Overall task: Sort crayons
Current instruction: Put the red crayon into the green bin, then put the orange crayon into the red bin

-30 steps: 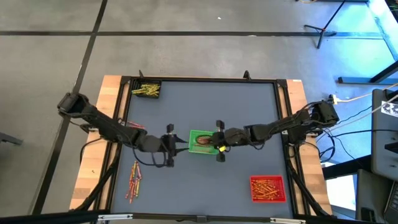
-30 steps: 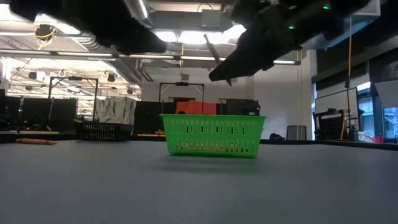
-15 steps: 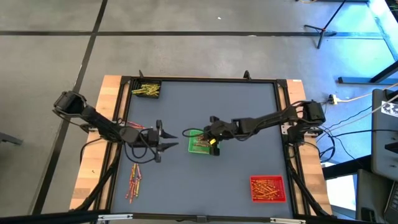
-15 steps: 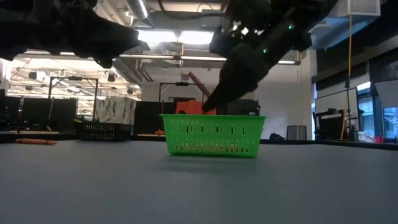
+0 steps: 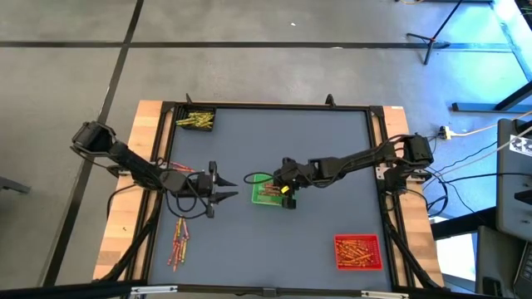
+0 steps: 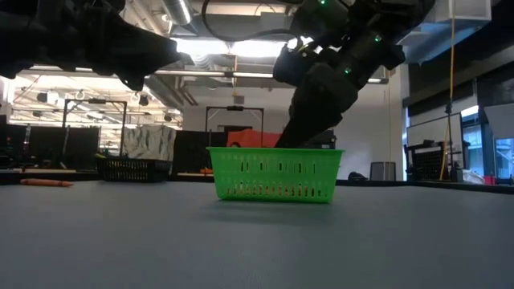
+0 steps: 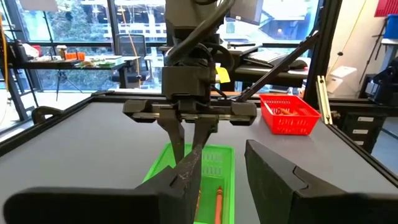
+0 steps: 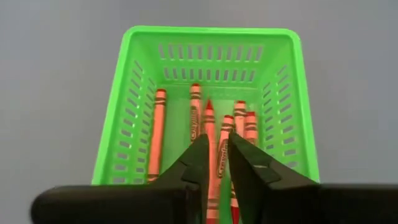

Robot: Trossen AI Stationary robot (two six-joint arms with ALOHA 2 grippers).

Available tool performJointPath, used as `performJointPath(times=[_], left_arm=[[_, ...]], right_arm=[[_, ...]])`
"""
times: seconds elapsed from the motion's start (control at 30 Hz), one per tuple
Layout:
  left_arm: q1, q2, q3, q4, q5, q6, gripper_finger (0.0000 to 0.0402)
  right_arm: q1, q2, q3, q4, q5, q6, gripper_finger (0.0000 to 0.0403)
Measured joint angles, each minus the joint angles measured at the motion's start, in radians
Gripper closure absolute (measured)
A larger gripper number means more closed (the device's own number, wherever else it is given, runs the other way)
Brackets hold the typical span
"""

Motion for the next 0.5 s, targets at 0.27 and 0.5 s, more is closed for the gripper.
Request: performJointPath(times=[0.27, 0.5], left_arm=[[0.0, 0.0, 0.0, 0.0, 0.0, 0.025, 0.0294], [0.005, 0.001, 0.001, 0.016, -0.003, 0.038, 0.0294]], right_arm=[[0.015, -0.024, 0.012, -0.035, -0.013, -0.002, 0.0275], [0.151, -0.158, -0.003, -0.126, 0.09, -0.027, 0.0275]])
